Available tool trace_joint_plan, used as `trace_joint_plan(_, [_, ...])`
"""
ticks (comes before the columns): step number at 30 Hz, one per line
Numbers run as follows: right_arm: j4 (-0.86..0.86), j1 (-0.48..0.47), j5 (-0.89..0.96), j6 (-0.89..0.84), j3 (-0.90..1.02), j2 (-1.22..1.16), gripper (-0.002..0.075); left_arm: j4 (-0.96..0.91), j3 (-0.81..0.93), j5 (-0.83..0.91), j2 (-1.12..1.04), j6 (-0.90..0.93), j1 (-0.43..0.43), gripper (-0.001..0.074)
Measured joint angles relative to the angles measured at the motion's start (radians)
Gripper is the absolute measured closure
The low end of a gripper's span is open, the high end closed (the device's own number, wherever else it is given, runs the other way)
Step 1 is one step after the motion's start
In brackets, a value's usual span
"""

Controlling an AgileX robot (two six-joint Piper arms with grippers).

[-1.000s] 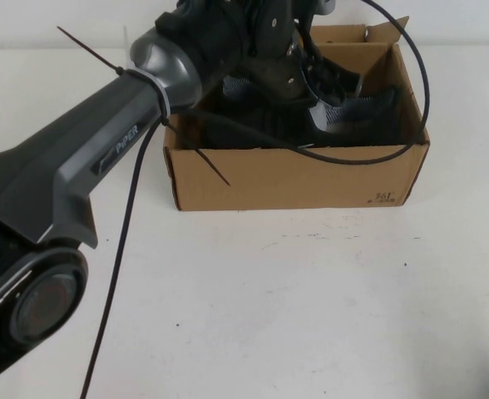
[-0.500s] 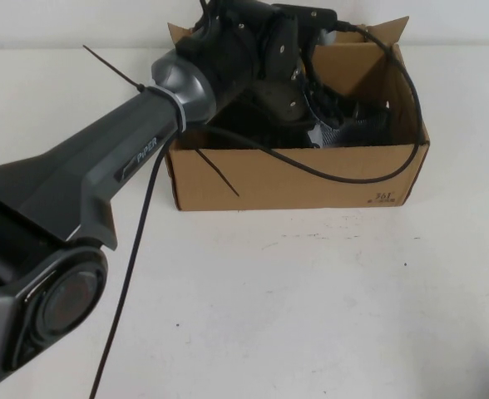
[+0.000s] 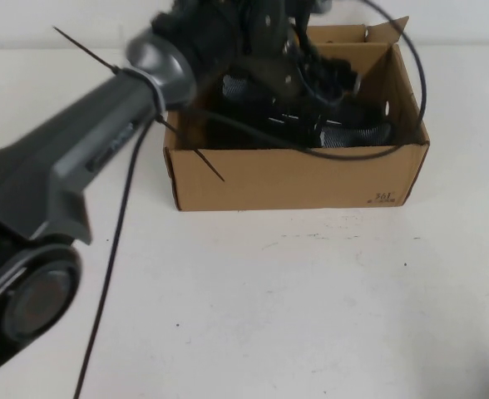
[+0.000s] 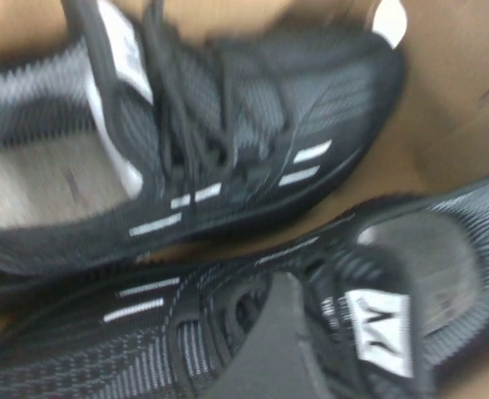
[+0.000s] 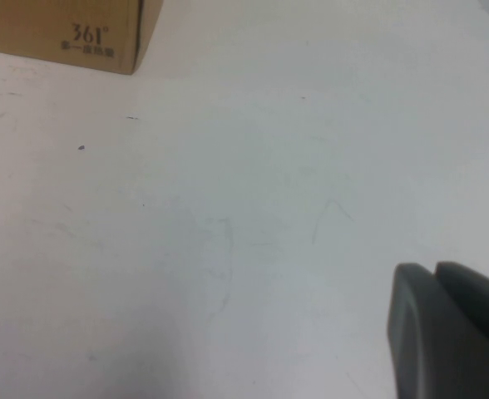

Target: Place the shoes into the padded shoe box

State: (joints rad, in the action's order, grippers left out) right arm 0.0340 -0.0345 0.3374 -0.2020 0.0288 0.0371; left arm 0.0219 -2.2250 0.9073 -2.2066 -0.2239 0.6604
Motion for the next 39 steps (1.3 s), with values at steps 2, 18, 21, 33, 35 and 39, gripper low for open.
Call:
trace_joint_plan(2, [0.0, 0.0, 0.0, 0.0, 0.0, 0.0, 0.0734, -0.006, 0.0, 0.007, 0.041, 0.0, 0.0, 0.0185])
trace_joint_plan(18, [0.0, 0.0, 0.0, 0.0, 0.0, 0.0, 0.0734, -0.222, 0.483, -0.134, 0.583, 0.095, -0.008, 0.0731])
trace_joint_plan(21, [0.0, 0.0, 0.0, 0.0, 0.0, 0.0, 0.0734, -0.249, 0.684, -0.215, 0.711, 0.095, -0.008, 0.0735])
trace_joint_plan(33, [0.0, 0.0, 0.0, 0.0, 0.0, 0.0, 0.0734, -0.344, 1.35, -0.568, 1.16, -0.063, -0.008, 0.0738])
trace_joint_plan(35, [0.0, 0.0, 0.0, 0.0, 0.0, 0.0, 0.0734, -0.346, 1.426, -0.631, 1.223, -0.078, -0.008, 0.0738])
trace_joint_plan(39, [0.0, 0.0, 0.0, 0.0, 0.0, 0.0, 0.0734, -0.35, 1.497, -0.656, 1.3, -0.092, -0.008, 0.0738])
